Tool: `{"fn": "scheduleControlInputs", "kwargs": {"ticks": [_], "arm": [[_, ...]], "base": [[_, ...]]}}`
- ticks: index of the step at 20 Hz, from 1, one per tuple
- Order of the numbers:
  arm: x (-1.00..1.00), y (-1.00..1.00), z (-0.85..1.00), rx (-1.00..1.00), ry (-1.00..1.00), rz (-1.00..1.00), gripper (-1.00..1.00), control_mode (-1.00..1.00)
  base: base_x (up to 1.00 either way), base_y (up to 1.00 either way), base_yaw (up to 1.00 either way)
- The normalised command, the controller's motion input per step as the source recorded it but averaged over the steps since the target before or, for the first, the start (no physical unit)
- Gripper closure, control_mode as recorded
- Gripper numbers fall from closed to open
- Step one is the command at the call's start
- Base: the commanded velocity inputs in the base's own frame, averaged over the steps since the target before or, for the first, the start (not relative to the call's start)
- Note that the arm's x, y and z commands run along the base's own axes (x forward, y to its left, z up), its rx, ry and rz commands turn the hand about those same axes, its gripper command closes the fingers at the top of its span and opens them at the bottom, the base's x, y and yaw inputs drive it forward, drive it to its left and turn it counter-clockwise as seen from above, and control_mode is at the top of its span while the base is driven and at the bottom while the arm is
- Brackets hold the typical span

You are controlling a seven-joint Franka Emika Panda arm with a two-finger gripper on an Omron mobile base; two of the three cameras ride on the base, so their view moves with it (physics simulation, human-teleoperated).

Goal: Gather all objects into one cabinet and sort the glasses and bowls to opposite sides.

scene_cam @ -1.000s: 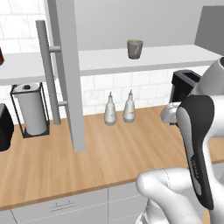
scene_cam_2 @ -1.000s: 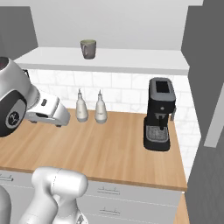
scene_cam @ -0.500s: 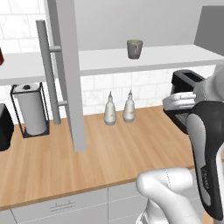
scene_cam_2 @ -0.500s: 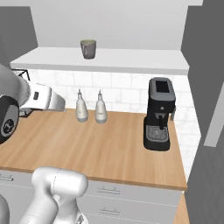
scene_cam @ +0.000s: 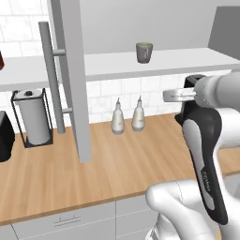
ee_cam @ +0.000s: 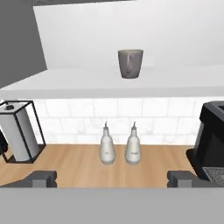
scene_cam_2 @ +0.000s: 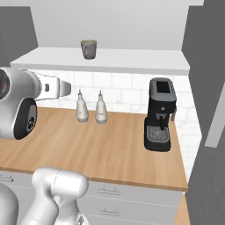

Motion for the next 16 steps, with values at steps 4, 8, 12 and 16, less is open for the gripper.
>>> {"fn": "scheduleControlInputs", "kwargs": {"ticks": [4,8,12,16], "arm": [[0.61,0.01,0.32,0.00,-0.08,0.00,-1.00,-1.00],[0.67,0.00,0.50,0.02,0.00,0.00,-1.00,-1.00],[0.56,0.00,0.35,0.00,0.00,0.00,-1.00,-1.00],[0.63,0.00,0.16,0.00,0.00,0.00,-1.00,-1.00]], "base": [[0.00,0.00,0.00],[0.00,0.00,0.00],[0.00,0.00,0.00],[0.00,0.00,0.00]]}}
